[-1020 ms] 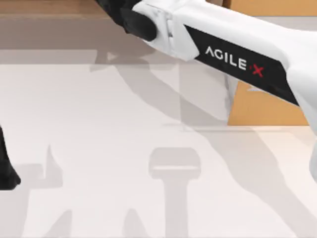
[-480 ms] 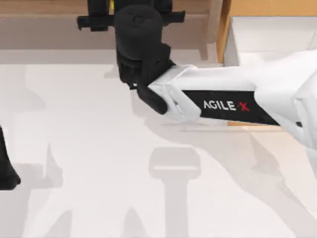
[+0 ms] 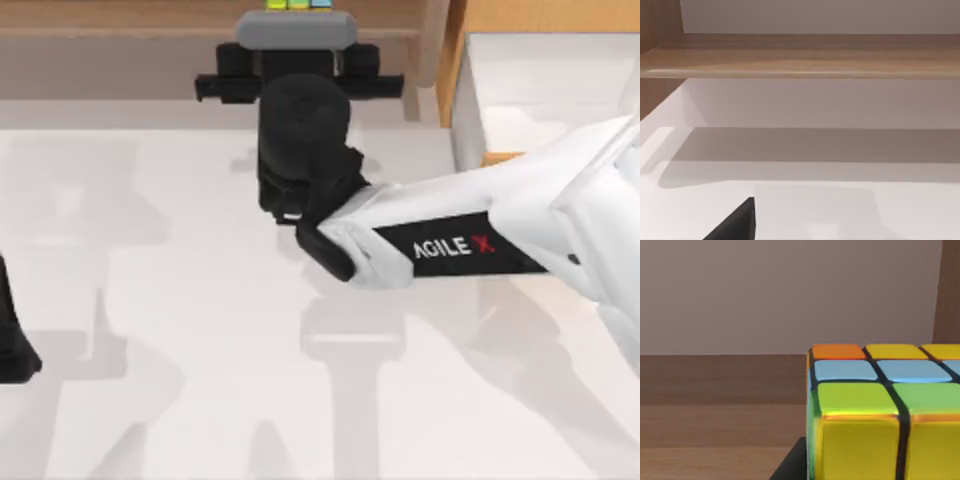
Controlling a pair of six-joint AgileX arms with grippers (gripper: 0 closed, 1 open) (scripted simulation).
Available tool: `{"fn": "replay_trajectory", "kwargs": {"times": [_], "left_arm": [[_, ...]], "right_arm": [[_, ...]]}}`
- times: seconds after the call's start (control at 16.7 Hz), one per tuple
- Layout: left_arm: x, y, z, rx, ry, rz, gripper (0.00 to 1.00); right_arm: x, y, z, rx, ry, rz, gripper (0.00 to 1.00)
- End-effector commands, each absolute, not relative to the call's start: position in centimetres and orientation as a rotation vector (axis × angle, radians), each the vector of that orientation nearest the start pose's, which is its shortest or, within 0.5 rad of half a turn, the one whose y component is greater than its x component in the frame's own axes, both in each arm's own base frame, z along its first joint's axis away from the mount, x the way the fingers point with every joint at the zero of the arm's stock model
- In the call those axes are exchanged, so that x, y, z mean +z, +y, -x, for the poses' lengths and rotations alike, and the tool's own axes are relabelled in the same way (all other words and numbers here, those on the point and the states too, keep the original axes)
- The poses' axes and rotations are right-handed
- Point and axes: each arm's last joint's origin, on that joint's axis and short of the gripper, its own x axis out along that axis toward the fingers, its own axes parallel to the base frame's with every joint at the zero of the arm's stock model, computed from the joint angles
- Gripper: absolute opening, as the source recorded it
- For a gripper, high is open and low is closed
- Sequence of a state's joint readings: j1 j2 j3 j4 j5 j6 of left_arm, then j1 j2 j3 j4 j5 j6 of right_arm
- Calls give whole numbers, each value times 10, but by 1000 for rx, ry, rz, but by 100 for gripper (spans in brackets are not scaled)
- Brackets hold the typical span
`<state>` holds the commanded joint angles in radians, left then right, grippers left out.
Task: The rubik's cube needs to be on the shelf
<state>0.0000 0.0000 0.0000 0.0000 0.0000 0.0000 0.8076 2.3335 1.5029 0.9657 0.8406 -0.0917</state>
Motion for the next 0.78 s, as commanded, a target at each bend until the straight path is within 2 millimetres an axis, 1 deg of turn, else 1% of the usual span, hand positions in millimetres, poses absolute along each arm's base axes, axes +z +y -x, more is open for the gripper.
{"fn": "replay_trajectory", "kwargs": {"times": [0.24,0.42,0.54,0.78], "left_arm": [[160,-1,-106,0,0,0,100],[160,-1,-106,0,0,0,100],[160,-1,-106,0,0,0,100],[160,-1,-106,0,0,0,100]], "right_arm": [[162,354,-362,-10,-100,1,0],[159,352,-367,-12,-92,7,0],[155,355,-378,-11,-83,19,0],[165,359,-405,-13,-105,1,0]]}}
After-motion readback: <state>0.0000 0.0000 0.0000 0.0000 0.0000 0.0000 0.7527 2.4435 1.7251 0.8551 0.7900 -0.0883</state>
